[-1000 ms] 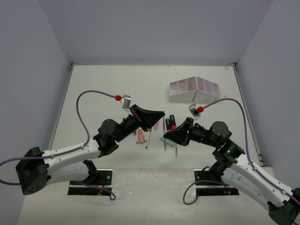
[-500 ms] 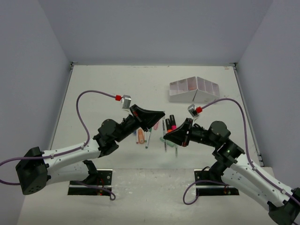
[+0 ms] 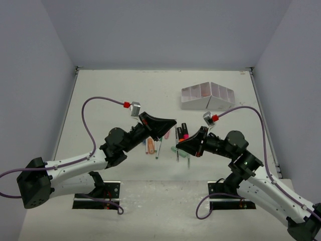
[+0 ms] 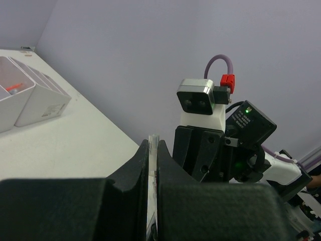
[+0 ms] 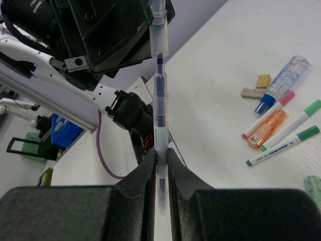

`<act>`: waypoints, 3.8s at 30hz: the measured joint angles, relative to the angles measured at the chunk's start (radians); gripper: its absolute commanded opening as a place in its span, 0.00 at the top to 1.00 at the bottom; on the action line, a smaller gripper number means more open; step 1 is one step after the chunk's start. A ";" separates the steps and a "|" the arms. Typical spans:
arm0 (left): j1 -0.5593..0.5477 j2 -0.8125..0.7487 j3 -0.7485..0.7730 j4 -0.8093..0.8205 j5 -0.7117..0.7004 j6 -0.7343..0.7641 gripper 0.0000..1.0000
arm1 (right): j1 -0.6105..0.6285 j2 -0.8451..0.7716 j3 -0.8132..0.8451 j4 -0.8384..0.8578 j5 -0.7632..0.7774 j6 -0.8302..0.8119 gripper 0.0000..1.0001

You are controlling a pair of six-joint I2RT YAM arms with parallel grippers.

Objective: Sort the stationery into containers
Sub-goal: Close the pen cap on the pen.

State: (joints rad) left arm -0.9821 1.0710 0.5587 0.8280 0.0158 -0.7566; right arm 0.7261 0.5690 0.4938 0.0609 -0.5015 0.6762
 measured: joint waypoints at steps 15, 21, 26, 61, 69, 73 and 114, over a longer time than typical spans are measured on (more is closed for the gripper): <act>0.000 0.005 -0.008 0.031 0.023 -0.026 1.00 | 0.000 0.013 0.034 0.003 0.037 -0.003 1.00; 0.000 0.009 -0.033 0.077 0.022 -0.048 1.00 | 0.000 0.036 0.035 0.042 0.042 -0.002 1.00; 0.005 0.007 -0.047 0.114 0.000 -0.056 1.00 | 0.007 0.041 0.035 0.082 0.079 0.006 1.00; 0.007 -0.028 -0.002 -0.031 0.089 0.022 0.52 | 0.003 0.243 0.076 0.240 -0.091 -0.047 1.00; 0.004 -0.051 0.092 -0.158 0.063 0.089 0.48 | 0.003 0.237 0.076 0.216 -0.093 -0.068 1.00; 0.004 -0.048 0.167 -0.234 0.044 0.128 0.77 | 0.002 0.234 0.080 0.187 -0.099 -0.086 1.00; -0.001 -0.074 0.365 -0.539 -0.038 0.203 0.69 | 0.000 0.198 0.191 0.021 -0.051 -0.164 1.00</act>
State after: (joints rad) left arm -0.9831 0.9973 0.9239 0.2889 -0.0226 -0.5536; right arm 0.7265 0.7667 0.6849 0.0820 -0.5522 0.5121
